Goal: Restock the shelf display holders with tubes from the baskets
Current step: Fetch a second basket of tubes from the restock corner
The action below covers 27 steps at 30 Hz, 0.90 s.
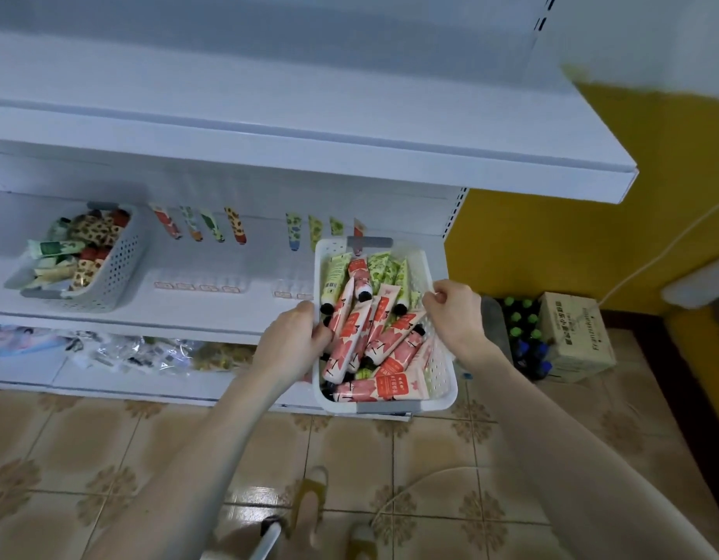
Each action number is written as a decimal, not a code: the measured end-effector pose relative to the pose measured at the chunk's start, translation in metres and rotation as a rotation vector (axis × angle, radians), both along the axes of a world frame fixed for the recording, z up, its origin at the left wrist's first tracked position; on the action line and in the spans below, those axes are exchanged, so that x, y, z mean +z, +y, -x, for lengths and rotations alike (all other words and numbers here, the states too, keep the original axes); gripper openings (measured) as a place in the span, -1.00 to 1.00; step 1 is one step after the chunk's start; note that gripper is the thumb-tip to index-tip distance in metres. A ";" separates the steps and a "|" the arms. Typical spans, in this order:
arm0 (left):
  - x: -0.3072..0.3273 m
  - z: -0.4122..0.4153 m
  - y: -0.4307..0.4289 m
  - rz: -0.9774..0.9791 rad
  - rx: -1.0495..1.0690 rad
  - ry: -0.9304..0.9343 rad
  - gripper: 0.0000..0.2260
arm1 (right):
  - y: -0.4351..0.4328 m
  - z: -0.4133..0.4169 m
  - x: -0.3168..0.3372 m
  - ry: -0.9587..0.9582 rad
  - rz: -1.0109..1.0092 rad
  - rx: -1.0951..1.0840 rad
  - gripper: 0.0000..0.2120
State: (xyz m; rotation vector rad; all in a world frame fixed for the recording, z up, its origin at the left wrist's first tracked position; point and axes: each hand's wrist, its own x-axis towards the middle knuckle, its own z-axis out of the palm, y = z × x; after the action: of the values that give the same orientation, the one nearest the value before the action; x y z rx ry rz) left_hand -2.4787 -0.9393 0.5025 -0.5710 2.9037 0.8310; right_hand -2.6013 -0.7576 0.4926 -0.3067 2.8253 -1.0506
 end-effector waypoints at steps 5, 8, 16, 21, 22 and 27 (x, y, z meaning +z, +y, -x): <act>-0.014 0.018 -0.024 -0.039 -0.052 -0.012 -0.87 | -0.016 0.007 -0.009 -0.020 0.004 -0.067 -0.62; -0.019 0.026 -0.032 -0.029 -0.093 -0.012 -0.87 | -0.021 0.009 -0.015 -0.019 -0.001 -0.103 -0.62; -0.040 0.045 -0.025 -0.049 -0.196 -0.005 -0.90 | -0.007 0.011 -0.041 -0.036 -0.018 -0.249 -0.70; -0.060 0.061 -0.006 -0.075 -0.231 -0.006 -0.91 | 0.010 0.022 -0.059 -0.053 0.025 -0.334 -0.68; -0.065 0.065 -0.003 -0.081 -0.232 -0.015 -0.91 | 0.013 0.026 -0.063 -0.054 0.026 -0.341 -0.65; -0.086 0.090 0.012 -0.095 -0.261 -0.017 -0.89 | 0.027 0.043 -0.084 -0.046 0.028 -0.374 -0.62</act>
State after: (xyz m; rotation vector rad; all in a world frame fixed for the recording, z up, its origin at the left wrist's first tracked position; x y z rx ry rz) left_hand -2.5685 -0.9276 0.4162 -0.1847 2.8207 0.9128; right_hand -2.6447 -0.7305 0.4087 0.2525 2.8937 -1.1408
